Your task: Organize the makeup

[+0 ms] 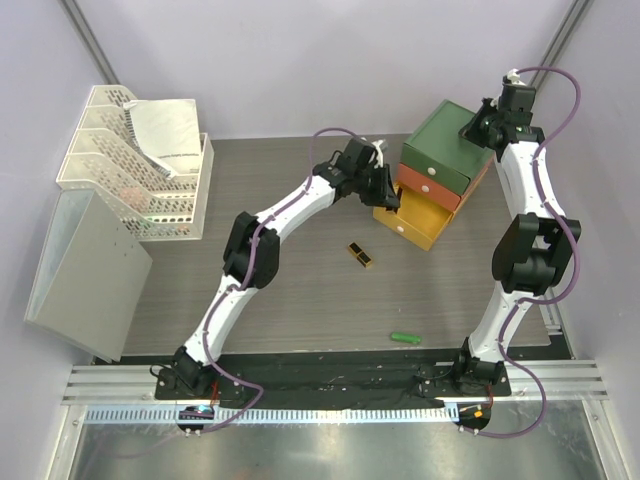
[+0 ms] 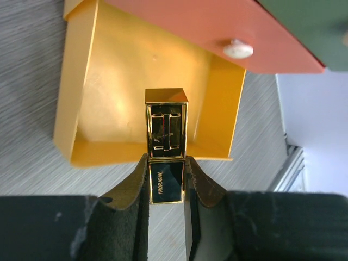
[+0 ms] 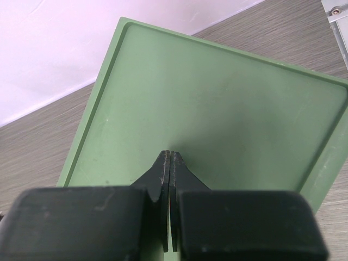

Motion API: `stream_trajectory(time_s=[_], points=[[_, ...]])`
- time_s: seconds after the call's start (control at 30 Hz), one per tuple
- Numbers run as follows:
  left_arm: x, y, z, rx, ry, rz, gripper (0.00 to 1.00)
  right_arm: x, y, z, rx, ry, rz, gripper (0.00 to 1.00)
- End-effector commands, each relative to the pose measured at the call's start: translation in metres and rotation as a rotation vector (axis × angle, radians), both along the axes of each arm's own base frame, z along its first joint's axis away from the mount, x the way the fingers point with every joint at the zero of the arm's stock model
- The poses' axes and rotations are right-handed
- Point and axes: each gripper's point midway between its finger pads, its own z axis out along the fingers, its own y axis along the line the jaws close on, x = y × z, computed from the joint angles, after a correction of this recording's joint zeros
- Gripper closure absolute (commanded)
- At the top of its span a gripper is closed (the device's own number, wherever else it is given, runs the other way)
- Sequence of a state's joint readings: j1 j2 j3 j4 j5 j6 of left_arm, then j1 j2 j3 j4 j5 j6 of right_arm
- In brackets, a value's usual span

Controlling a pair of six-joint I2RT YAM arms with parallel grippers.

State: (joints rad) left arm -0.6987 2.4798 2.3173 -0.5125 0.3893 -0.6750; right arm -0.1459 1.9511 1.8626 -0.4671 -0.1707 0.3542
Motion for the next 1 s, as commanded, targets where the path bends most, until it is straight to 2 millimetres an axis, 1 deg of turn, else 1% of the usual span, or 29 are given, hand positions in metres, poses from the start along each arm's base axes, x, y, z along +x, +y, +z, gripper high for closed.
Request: stream_trajectory(time_s=[0.0,0.03,0.07,0.1,0.13,0.2,0.23,0.27,0.33,0.43,0.47,0.53,0.57,0.6,0.63,0.67,0.7,0.73,0.8,0.87,0.9,0.93,0.97], points=[[0.015,-0.026,0.058,-0.201,-0.069,-0.003,0.9,-0.065,0.011,-0.127,0.031,0.468,0.019,0.99],[0.017,-0.028,0.06,-0.214,-0.079,-0.004,0.86,-0.065,0.01,-0.129,0.03,0.471,0.018,0.99],[0.018,-0.029,0.06,-0.218,-0.08,-0.006,0.8,-0.066,0.011,-0.128,0.033,0.47,0.019,0.99],[0.019,-0.031,0.064,-0.231,-0.093,-0.01,0.75,-0.066,0.011,-0.129,0.033,0.472,0.018,0.99],[0.019,-0.031,0.066,-0.237,-0.094,-0.008,0.64,-0.067,0.01,-0.129,0.031,0.474,0.018,0.99],[0.02,-0.032,0.068,-0.245,-0.097,-0.01,0.54,-0.067,0.011,-0.131,0.034,0.476,0.021,0.99],[0.019,-0.032,0.067,-0.244,-0.095,-0.009,0.44,-0.068,0.012,-0.131,0.038,0.478,0.018,0.99],[0.019,-0.032,0.067,-0.244,-0.095,-0.009,0.4,-0.068,0.012,-0.131,0.04,0.479,0.018,0.99],[0.019,-0.031,0.067,-0.24,-0.095,-0.013,0.35,-0.068,0.012,-0.131,0.04,0.48,0.018,0.99],[0.015,-0.029,0.066,-0.23,-0.09,-0.02,0.34,-0.068,0.011,-0.129,0.036,0.475,0.017,0.99],[0.014,-0.027,0.071,-0.227,-0.107,-0.028,0.34,-0.068,0.011,-0.13,0.037,0.477,0.017,0.99],[0.007,-0.021,0.067,-0.191,-0.104,-0.051,0.33,-0.068,0.011,-0.129,0.036,0.475,0.017,0.99],[0.003,-0.015,0.077,-0.172,-0.148,-0.077,0.32,-0.069,0.011,-0.129,0.035,0.475,0.018,0.99],[-0.006,-0.006,0.06,-0.111,-0.123,-0.096,0.32,-0.068,0.011,-0.128,0.035,0.474,0.018,0.99],[-0.01,0.001,0.057,-0.071,-0.133,-0.1,0.3,-0.069,0.011,-0.129,0.034,0.475,0.017,0.99],[-0.017,0.015,0.061,-0.013,-0.177,-0.136,0.29,-0.069,0.011,-0.129,0.035,0.475,0.018,0.99],[-0.027,0.026,0.044,0.046,-0.163,-0.154,0.28,-0.069,0.011,-0.128,0.035,0.474,0.018,0.99],[-0.029,0.036,0.038,0.104,-0.18,-0.152,0.25,-0.07,0.011,-0.13,0.036,0.478,0.016,0.99],[-0.048,0.059,0.022,0.219,-0.214,-0.223,0.21,-0.07,0.011,-0.132,0.035,0.483,0.017,0.99],[-0.064,0.074,0.003,0.325,-0.22,-0.278,0.14,-0.072,0.012,-0.134,0.036,0.489,0.017,0.99],[-0.074,0.082,-0.01,0.378,-0.228,-0.343,0.11,-0.072,0.012,-0.135,0.037,0.49,0.02,0.99],[-0.08,0.086,-0.018,0.407,-0.218,-0.373,0.02,-0.072,0.012,-0.136,0.039,0.492,0.019,0.99],[-0.093,0.091,-0.028,0.448,-0.19,-0.413,0.0,-0.072,0.013,-0.136,0.04,0.491,0.023,0.99]])
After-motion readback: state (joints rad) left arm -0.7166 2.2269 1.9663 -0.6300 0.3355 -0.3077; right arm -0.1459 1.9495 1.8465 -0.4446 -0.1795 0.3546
